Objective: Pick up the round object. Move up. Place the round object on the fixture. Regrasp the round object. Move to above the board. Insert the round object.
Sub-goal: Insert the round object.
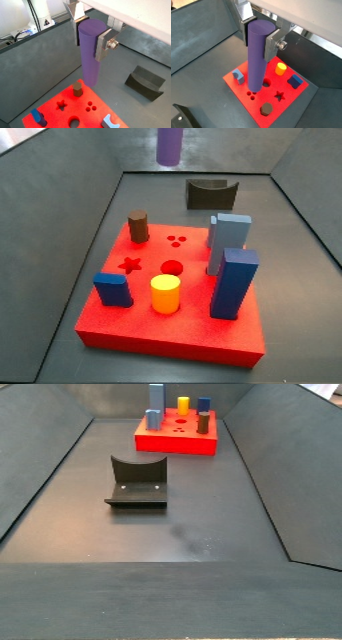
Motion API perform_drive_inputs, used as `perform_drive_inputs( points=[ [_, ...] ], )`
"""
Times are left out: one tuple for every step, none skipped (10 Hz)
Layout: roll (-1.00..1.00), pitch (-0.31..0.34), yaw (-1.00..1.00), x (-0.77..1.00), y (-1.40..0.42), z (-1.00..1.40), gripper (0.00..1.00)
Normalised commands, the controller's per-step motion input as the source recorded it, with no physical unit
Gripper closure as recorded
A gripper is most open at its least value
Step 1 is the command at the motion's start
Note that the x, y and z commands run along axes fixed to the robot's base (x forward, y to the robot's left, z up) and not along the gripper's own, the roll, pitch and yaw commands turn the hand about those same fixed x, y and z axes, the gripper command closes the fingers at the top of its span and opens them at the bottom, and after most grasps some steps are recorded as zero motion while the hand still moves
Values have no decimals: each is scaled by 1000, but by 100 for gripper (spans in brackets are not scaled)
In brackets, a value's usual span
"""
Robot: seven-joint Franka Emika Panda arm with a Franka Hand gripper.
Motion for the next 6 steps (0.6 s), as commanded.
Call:
perform_drive_inputs(
  points=[
    [-236, -126, 0, 0, -223, -431, 100],
    [-267, 0, 0, 400, -386, -503, 100],
    [-263, 0, -37, 391, -437, -506, 100],
    [-203, 0, -129, 349, -469, -503, 100],
    [-167, 3, -166, 423, -351, -720, 100],
    [-103, 0, -163, 191, -314, -829, 100]
  ],
)
